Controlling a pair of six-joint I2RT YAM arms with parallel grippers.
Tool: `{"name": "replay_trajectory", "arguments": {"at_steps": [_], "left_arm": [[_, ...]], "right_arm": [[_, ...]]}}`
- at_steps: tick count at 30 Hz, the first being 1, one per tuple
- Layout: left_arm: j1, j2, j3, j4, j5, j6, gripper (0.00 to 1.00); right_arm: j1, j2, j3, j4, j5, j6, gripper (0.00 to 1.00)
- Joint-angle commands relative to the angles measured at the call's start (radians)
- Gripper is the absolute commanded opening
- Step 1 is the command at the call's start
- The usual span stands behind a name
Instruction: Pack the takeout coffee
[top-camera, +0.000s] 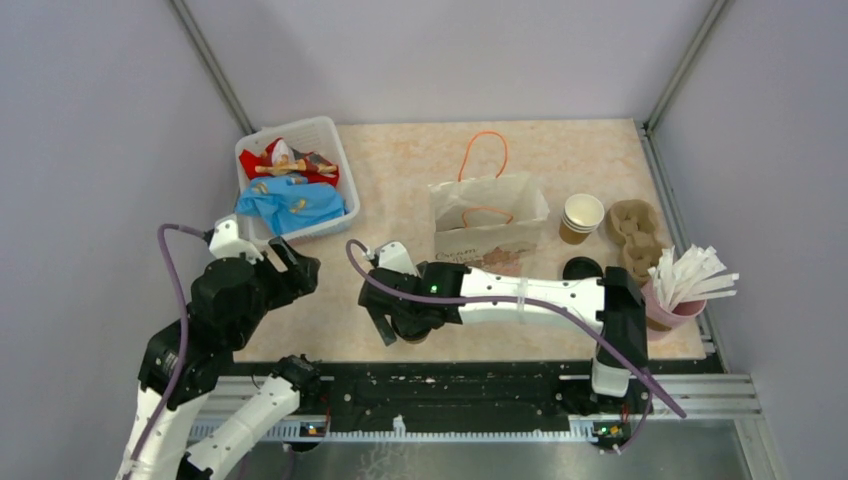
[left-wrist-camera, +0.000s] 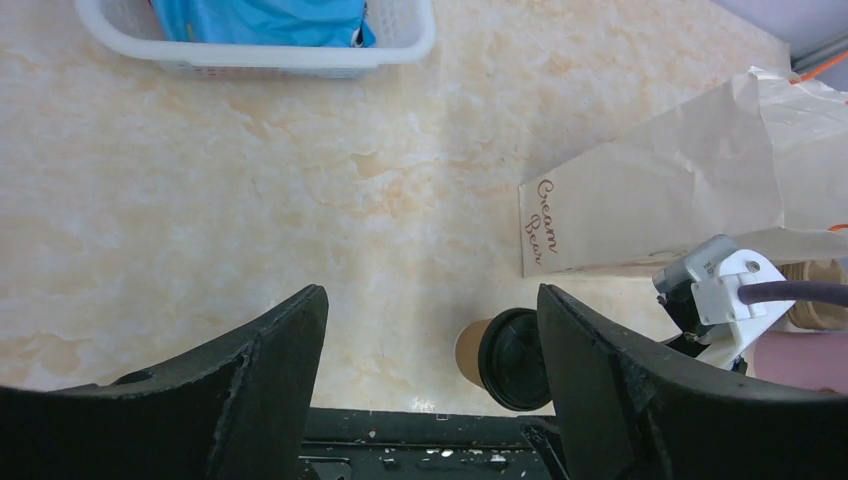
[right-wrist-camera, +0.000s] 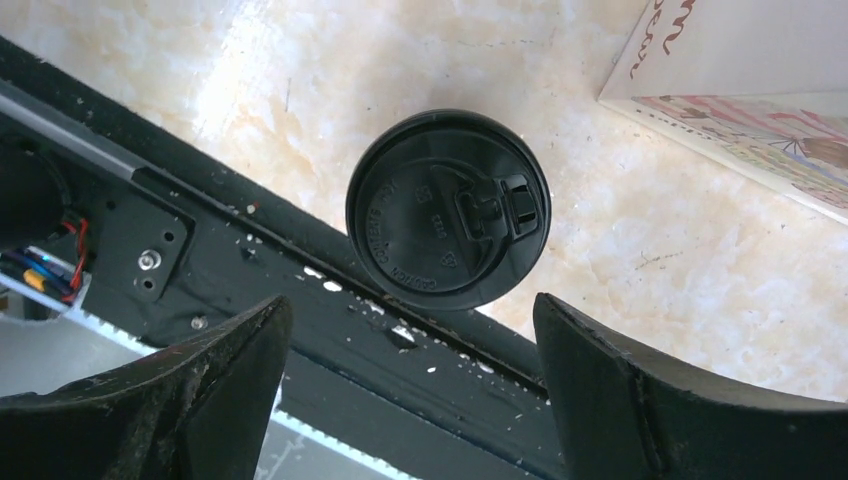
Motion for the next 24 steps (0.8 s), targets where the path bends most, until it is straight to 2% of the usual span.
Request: {"name": "replay_trajectory", "arguments": {"at_steps": [1, 6, 24], "left_arm": [[0.001, 0.009, 0.010, -0.020, -0.052, 0.004, 0.83], [0.000, 0.003, 0.017, -0.013, -0.029, 0.012, 0.84], [0.000, 0.012, -0.010, 0.036, 0.015, 0.032, 0.84]], "right_arm": [[-0.012, 0.038, 0.034, 0.011, 0.033, 0.029, 0.89], [-0.047, 0.044, -0.008, 0.043, 0.007, 0.029, 0.89], [-0.091, 0.116, 0.002, 0.054, -0.038, -0.016, 0.88]]}}
